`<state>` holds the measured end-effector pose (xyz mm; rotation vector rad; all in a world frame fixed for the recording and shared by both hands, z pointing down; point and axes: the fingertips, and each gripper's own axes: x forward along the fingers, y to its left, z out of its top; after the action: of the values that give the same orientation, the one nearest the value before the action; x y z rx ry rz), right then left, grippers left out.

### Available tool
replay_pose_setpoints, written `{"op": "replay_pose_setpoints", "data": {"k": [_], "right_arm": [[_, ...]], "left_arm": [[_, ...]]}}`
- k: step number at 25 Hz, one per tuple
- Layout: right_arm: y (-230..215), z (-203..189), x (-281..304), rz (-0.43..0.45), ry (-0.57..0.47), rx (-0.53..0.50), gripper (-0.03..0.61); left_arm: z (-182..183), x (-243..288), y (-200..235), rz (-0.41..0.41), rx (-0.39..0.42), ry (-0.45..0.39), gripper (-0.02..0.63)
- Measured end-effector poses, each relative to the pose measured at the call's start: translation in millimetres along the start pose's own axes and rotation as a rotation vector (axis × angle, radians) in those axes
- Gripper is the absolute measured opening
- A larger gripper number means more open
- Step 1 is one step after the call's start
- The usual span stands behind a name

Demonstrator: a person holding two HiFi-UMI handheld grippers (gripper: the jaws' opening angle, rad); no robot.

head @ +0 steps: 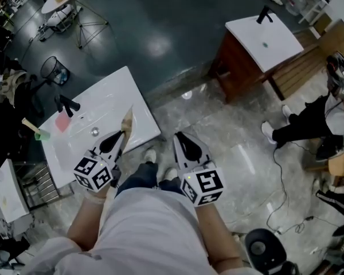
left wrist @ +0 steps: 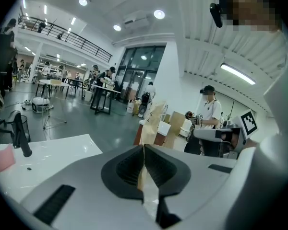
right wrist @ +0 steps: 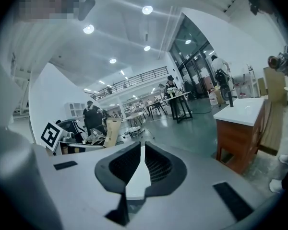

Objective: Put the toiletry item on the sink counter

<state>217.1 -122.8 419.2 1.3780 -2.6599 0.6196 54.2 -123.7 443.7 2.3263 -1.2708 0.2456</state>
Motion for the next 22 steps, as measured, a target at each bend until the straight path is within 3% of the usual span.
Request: {"op": "replay_pose_setpoints", "data": {"k": [22], "right_arm": [[-15,4,102,-0.144,0.12,0.012,0.029]], "left_arm": [[-11,137,158,-0.034,-0.046,0.202,0.021]]}}
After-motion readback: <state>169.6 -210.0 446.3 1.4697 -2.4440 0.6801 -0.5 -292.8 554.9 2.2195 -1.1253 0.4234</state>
